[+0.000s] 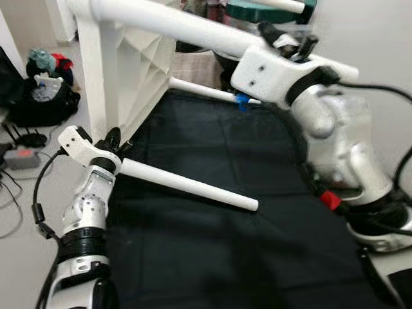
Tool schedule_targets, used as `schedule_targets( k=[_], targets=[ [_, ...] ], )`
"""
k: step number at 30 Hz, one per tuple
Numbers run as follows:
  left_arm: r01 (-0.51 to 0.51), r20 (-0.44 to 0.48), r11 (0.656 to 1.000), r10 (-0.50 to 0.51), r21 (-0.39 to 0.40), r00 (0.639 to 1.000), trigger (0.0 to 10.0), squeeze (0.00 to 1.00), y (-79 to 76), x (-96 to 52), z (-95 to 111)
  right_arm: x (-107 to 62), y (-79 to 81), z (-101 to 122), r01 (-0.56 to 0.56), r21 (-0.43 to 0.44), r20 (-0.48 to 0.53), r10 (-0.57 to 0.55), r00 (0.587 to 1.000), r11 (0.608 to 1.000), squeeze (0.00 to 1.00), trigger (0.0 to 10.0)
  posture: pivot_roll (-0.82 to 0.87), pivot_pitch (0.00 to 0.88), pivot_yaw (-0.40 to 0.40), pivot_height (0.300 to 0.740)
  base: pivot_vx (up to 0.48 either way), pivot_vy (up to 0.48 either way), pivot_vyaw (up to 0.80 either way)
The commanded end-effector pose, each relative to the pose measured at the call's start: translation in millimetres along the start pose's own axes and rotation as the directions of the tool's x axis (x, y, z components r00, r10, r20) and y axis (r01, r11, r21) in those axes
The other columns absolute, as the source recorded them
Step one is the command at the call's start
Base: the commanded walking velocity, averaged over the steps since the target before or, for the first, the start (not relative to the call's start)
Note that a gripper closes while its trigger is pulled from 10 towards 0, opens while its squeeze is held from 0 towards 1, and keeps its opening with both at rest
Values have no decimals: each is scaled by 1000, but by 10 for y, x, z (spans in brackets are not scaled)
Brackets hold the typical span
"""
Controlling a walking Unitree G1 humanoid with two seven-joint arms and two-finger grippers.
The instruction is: Building children table
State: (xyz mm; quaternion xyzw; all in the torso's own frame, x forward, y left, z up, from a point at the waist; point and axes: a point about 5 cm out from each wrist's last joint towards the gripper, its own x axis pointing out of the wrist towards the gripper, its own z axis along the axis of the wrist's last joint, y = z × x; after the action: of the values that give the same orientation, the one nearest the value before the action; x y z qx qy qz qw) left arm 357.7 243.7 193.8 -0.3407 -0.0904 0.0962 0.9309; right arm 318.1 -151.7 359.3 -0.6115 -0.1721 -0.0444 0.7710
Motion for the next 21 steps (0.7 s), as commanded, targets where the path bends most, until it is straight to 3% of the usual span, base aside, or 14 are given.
schedule_targets(
  k=[1,3,4,5,8,9,11,13,17,19,21],
  targets=[
    [-182,398,983,169,-4,902,10000,0,421,-125,1004,-164,82,-1090,-21,92,-536,67,842,996,0,0,-166,25,-24,740,0,0,0],
    [-136,481,988,87,68,872,10000,0,271,-106,1318,-290,160,-1313,-6,112,-610,74,789,994,0,0,-160,22,-17,740,0,0,0],
    [-101,536,987,19,125,844,10000,0,119,-109,1529,-410,305,-1466,6,203,-661,133,738,979,0,0,-153,22,-13,740,0,0,0],
    [-101,536,987,19,125,844,10000,0,119,-109,1529,-410,305,-1466,6,203,-661,133,738,979,0,0,-153,22,-13,740,0,0,0],
    [-45,617,971,-114,235,778,10000,0,-191,-148,1887,-726,663,-1732,47,377,-742,271,613,925,0,0,-142,17,-10,740,0,0,0],
    [-45,617,971,-114,235,778,10000,0,-191,-148,1887,-726,663,-1732,47,377,-742,271,613,925,0,0,-142,17,-10,740,0,0,0],
    [-7,633,962,-174,273,754,10000,0,-355,-161,1994,-956,904,-1854,66,463,-767,362,530,884,0,0,-138,16,-2,740,0,0,0],
    [30,630,949,-231,312,742,10000,0,-504,-167,2030,-1163,1122,-1891,91,544,-766,450,459,834,0,0,-130,17,2,740,0,0,0],
    [50,619,940,-261,337,741,10000,0,-571,-166,2023,-1254,1223,-1868,123,596,-754,501,425,793,0,0,-131,16,6,740,0,0,0],
    [102,566,943,-275,318,778,10000,0,-608,-117,1871,-1316,1367,-1795,168,659,-726,562,397,733,0,0,-119,21,6,740,0,0,0],
    [149,507,946,-282,287,815,10000,0,-615,-80,1695,-1352,1438,-1781,205,683,-717,588,374,701,0,0,-114,23,4,740,0,0,0]
  ],
)
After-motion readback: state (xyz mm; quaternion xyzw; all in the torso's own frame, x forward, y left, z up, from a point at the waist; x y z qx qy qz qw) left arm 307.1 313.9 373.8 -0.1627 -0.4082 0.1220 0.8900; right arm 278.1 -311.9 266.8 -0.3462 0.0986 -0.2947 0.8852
